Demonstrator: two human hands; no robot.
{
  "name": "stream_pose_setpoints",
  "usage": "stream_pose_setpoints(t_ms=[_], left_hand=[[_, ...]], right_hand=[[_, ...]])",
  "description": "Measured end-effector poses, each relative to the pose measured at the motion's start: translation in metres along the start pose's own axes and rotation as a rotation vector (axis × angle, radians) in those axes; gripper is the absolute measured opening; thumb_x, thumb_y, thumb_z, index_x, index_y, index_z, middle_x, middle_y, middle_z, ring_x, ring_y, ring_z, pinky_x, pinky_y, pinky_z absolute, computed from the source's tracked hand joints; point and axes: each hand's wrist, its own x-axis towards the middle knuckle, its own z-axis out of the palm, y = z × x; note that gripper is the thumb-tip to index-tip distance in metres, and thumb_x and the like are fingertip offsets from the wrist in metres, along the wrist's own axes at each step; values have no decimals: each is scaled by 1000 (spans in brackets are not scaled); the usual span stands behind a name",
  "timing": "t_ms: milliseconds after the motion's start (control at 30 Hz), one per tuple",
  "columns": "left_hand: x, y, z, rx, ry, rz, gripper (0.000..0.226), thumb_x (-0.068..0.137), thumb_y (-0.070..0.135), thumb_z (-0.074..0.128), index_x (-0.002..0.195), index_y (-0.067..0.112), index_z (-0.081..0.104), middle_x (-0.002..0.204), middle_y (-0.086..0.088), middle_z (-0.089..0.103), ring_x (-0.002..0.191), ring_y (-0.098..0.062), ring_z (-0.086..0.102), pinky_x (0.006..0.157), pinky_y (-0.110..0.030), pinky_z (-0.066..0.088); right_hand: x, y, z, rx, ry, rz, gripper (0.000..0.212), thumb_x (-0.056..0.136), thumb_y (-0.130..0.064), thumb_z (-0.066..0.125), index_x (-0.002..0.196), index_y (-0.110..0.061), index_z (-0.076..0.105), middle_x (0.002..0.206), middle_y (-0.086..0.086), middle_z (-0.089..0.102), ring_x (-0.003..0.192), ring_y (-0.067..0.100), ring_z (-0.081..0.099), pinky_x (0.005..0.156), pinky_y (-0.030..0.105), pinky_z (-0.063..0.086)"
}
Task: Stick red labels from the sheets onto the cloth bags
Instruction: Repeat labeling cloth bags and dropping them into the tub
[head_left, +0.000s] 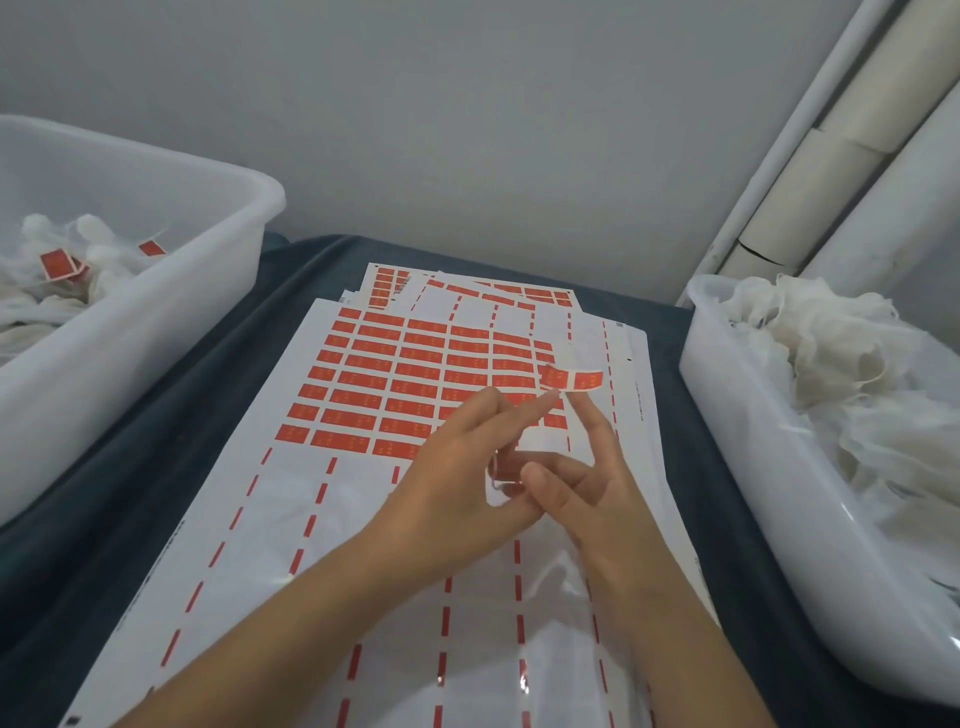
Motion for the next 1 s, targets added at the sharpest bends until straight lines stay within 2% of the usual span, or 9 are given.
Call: stream_pose_setpoints(t_ms=[67,233,400,500,600,700,833,1000], left_hand=[[-1,-2,1,18,-15,34,78,73,19,75,118,57,24,86,28,39,95,13,38,78,2,36],[-2,-6,3,106,-70,57,85,73,20,77,122,55,17,93,34,35,102,18,33,81,7,30],[1,-6,-3,122,-94,19,74,78,33,70,125,55,18,98,39,32,104,21,30,81,7,32],[3,-4,-7,55,-109,-31,50,79,38,67,108,59,32,101,40,35,102,17,35,76,0,41],[6,-7,-10,-1,-78,-99,27,85,29,64,88,48,43,90,31,44,90,7,46,70,1,39],[9,-8,-13,48,-92,-143,16,87,27,60,83,39,51,79,30,46,75,1,52,69,3,37],[10,-7,-15,-31,-52,-213,21,85,27,63,74,41,53,75,27,52,72,-1,54,64,3,39],[12,-7,-20,-116,29,-312,23,83,28,65,69,41,53,73,24,55,70,-4,55,57,1,41]], right_hand=[[0,2,2,15,-19,13,74,59,-47,67,122,-55,29,93,-23,70,95,-4,64,71,10,52],[0,3,3,9,-25,-1,71,63,-35,69,119,-57,31,92,-7,72,95,6,66,70,11,51],[2,2,-7,-42,76,-48,69,65,-36,69,119,-54,31,89,-11,72,93,2,66,64,3,46],[3,2,-15,-130,149,-93,67,67,-35,69,119,-51,31,90,-19,70,92,-3,64,65,0,44],[4,3,-17,-191,231,-116,61,67,-36,69,115,-51,34,90,-30,67,91,-13,60,61,-4,40],[5,3,-19,-272,301,-145,58,66,-39,68,112,-53,35,85,-44,60,89,-22,55,60,-8,35],[4,2,-19,-322,376,-170,64,65,-42,68,120,-46,35,83,-52,53,88,-23,54,56,-2,41],[1,-7,-23,-192,506,-124,37,59,-64,60,95,-58,51,92,-39,59,91,-17,56,61,5,39]])
